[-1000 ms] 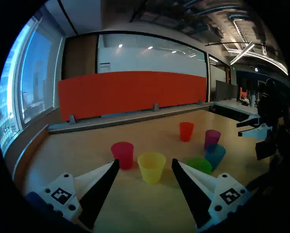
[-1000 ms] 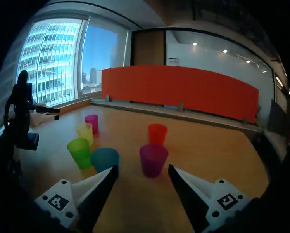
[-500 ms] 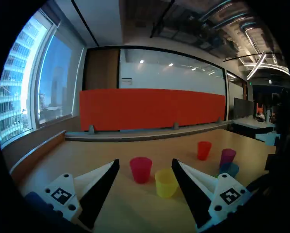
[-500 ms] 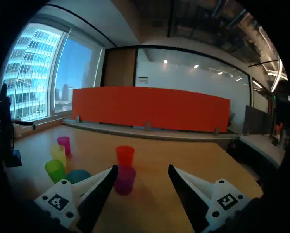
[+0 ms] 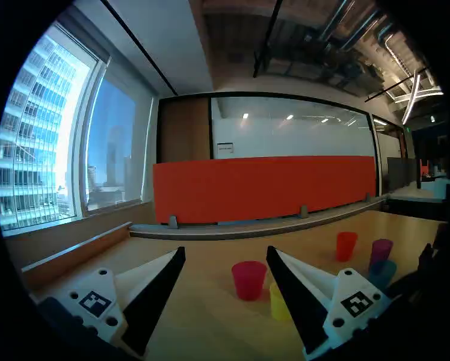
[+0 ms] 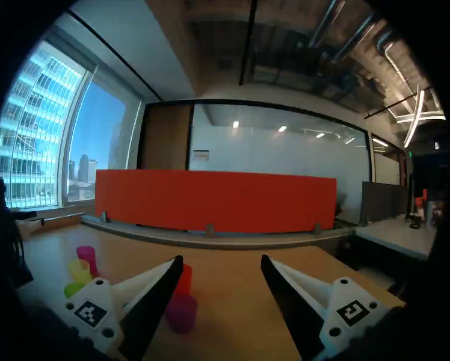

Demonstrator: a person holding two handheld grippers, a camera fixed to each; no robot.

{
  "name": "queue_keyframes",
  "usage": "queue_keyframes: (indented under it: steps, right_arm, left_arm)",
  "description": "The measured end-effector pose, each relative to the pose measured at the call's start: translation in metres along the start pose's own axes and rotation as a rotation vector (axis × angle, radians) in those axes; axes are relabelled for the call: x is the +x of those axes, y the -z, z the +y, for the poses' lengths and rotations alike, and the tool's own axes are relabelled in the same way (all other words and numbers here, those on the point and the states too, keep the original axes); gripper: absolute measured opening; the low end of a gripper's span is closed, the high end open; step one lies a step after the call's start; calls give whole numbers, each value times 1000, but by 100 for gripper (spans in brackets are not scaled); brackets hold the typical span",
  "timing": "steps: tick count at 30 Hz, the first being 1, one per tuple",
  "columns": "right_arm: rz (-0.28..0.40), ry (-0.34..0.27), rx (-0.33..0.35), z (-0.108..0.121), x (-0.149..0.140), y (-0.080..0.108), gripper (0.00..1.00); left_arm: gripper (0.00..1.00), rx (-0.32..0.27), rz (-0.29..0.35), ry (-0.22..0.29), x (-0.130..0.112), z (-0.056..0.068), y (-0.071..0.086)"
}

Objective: Pour water

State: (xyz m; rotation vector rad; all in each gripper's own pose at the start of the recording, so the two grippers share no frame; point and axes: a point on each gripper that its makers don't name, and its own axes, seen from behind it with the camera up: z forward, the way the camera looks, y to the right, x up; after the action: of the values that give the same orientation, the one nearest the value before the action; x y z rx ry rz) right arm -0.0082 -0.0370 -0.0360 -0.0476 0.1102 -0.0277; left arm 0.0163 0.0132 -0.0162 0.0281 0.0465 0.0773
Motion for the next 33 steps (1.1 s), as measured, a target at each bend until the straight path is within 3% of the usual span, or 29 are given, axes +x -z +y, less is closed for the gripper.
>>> queue_keyframes:
  steps: [6,17,24,33]
  right_arm:
    - [11,-45,-16,3,8,0,100]
    - [-13,13,-42,0,6,5,100]
    - [-11,-23,-27,-7,8,4,100]
    - [-12,-8,-23,-10,7,2,100]
  left_arm:
    - [100,39,0,3,-14,-10,-1]
    - [100,59,12,55,-36,-20,-2]
    - [100,63,11,46,-45,-22,-3]
    - [100,57,-3,54,-55,-21,-7]
